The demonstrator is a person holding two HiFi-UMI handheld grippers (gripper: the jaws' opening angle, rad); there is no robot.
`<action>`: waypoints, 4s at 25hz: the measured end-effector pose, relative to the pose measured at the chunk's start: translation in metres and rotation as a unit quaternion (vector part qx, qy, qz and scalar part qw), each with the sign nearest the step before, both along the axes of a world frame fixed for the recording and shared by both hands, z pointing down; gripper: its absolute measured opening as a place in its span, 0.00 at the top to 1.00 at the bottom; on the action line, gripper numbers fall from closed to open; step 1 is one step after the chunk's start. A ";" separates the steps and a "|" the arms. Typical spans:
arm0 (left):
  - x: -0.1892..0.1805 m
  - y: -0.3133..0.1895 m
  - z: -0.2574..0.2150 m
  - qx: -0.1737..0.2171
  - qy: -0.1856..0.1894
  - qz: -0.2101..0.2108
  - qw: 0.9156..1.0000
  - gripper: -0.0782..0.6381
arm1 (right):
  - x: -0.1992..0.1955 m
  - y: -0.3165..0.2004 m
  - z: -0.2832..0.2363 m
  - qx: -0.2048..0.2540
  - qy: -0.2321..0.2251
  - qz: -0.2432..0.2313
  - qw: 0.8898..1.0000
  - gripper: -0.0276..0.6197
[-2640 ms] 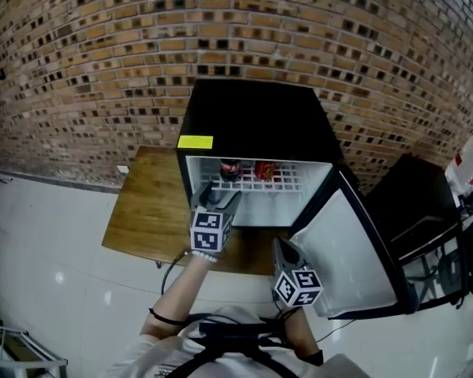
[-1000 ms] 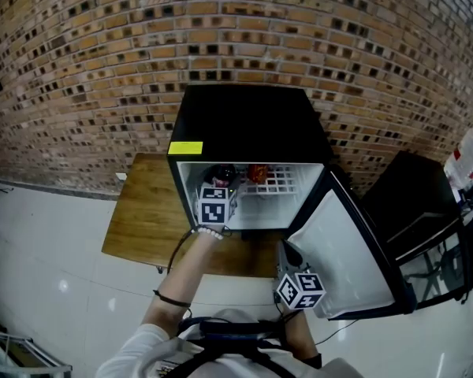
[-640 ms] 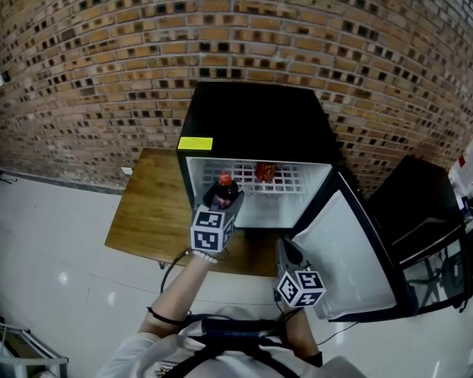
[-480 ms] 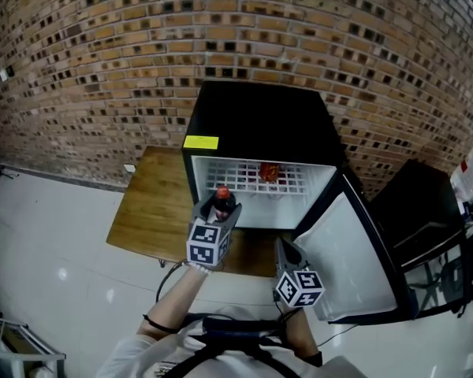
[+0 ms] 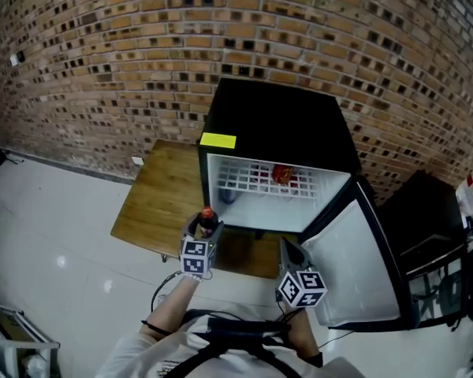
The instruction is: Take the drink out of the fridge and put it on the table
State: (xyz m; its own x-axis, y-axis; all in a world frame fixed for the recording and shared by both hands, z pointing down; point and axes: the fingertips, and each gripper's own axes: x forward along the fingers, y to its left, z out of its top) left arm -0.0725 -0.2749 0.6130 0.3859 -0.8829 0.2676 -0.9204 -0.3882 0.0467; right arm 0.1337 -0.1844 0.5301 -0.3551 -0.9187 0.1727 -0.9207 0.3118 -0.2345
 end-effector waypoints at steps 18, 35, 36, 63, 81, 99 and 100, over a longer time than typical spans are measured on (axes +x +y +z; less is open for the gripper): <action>-0.081 -0.033 0.130 -0.050 -0.025 -0.095 0.994 0.46 | -0.007 -0.004 -0.002 0.000 0.014 -0.001 1.000 0.94; -0.082 -0.038 0.147 -0.059 -0.022 -0.109 0.992 0.46 | -0.004 -0.002 -0.002 0.000 0.015 0.001 1.000 0.94; -0.082 -0.038 0.147 -0.060 -0.021 -0.109 0.992 0.46 | -0.005 -0.002 -0.001 0.000 0.015 0.000 1.000 0.94; -0.084 -0.011 0.122 -0.044 -0.010 -0.072 0.996 0.40 | -0.013 0.004 0.002 -0.004 0.013 -0.010 1.000 0.94; -0.018 0.057 -0.068 0.058 0.063 0.032 0.996 0.70 | -0.017 0.004 0.004 -0.001 0.015 -0.019 1.000 0.94; 0.035 0.077 -0.078 0.018 0.078 0.078 0.994 0.89 | -0.017 0.011 0.004 -0.005 0.024 -0.020 1.000 0.94; 0.035 0.077 -0.076 0.014 0.079 0.078 0.994 0.89 | -0.017 0.011 0.003 -0.005 0.024 -0.020 0.999 0.94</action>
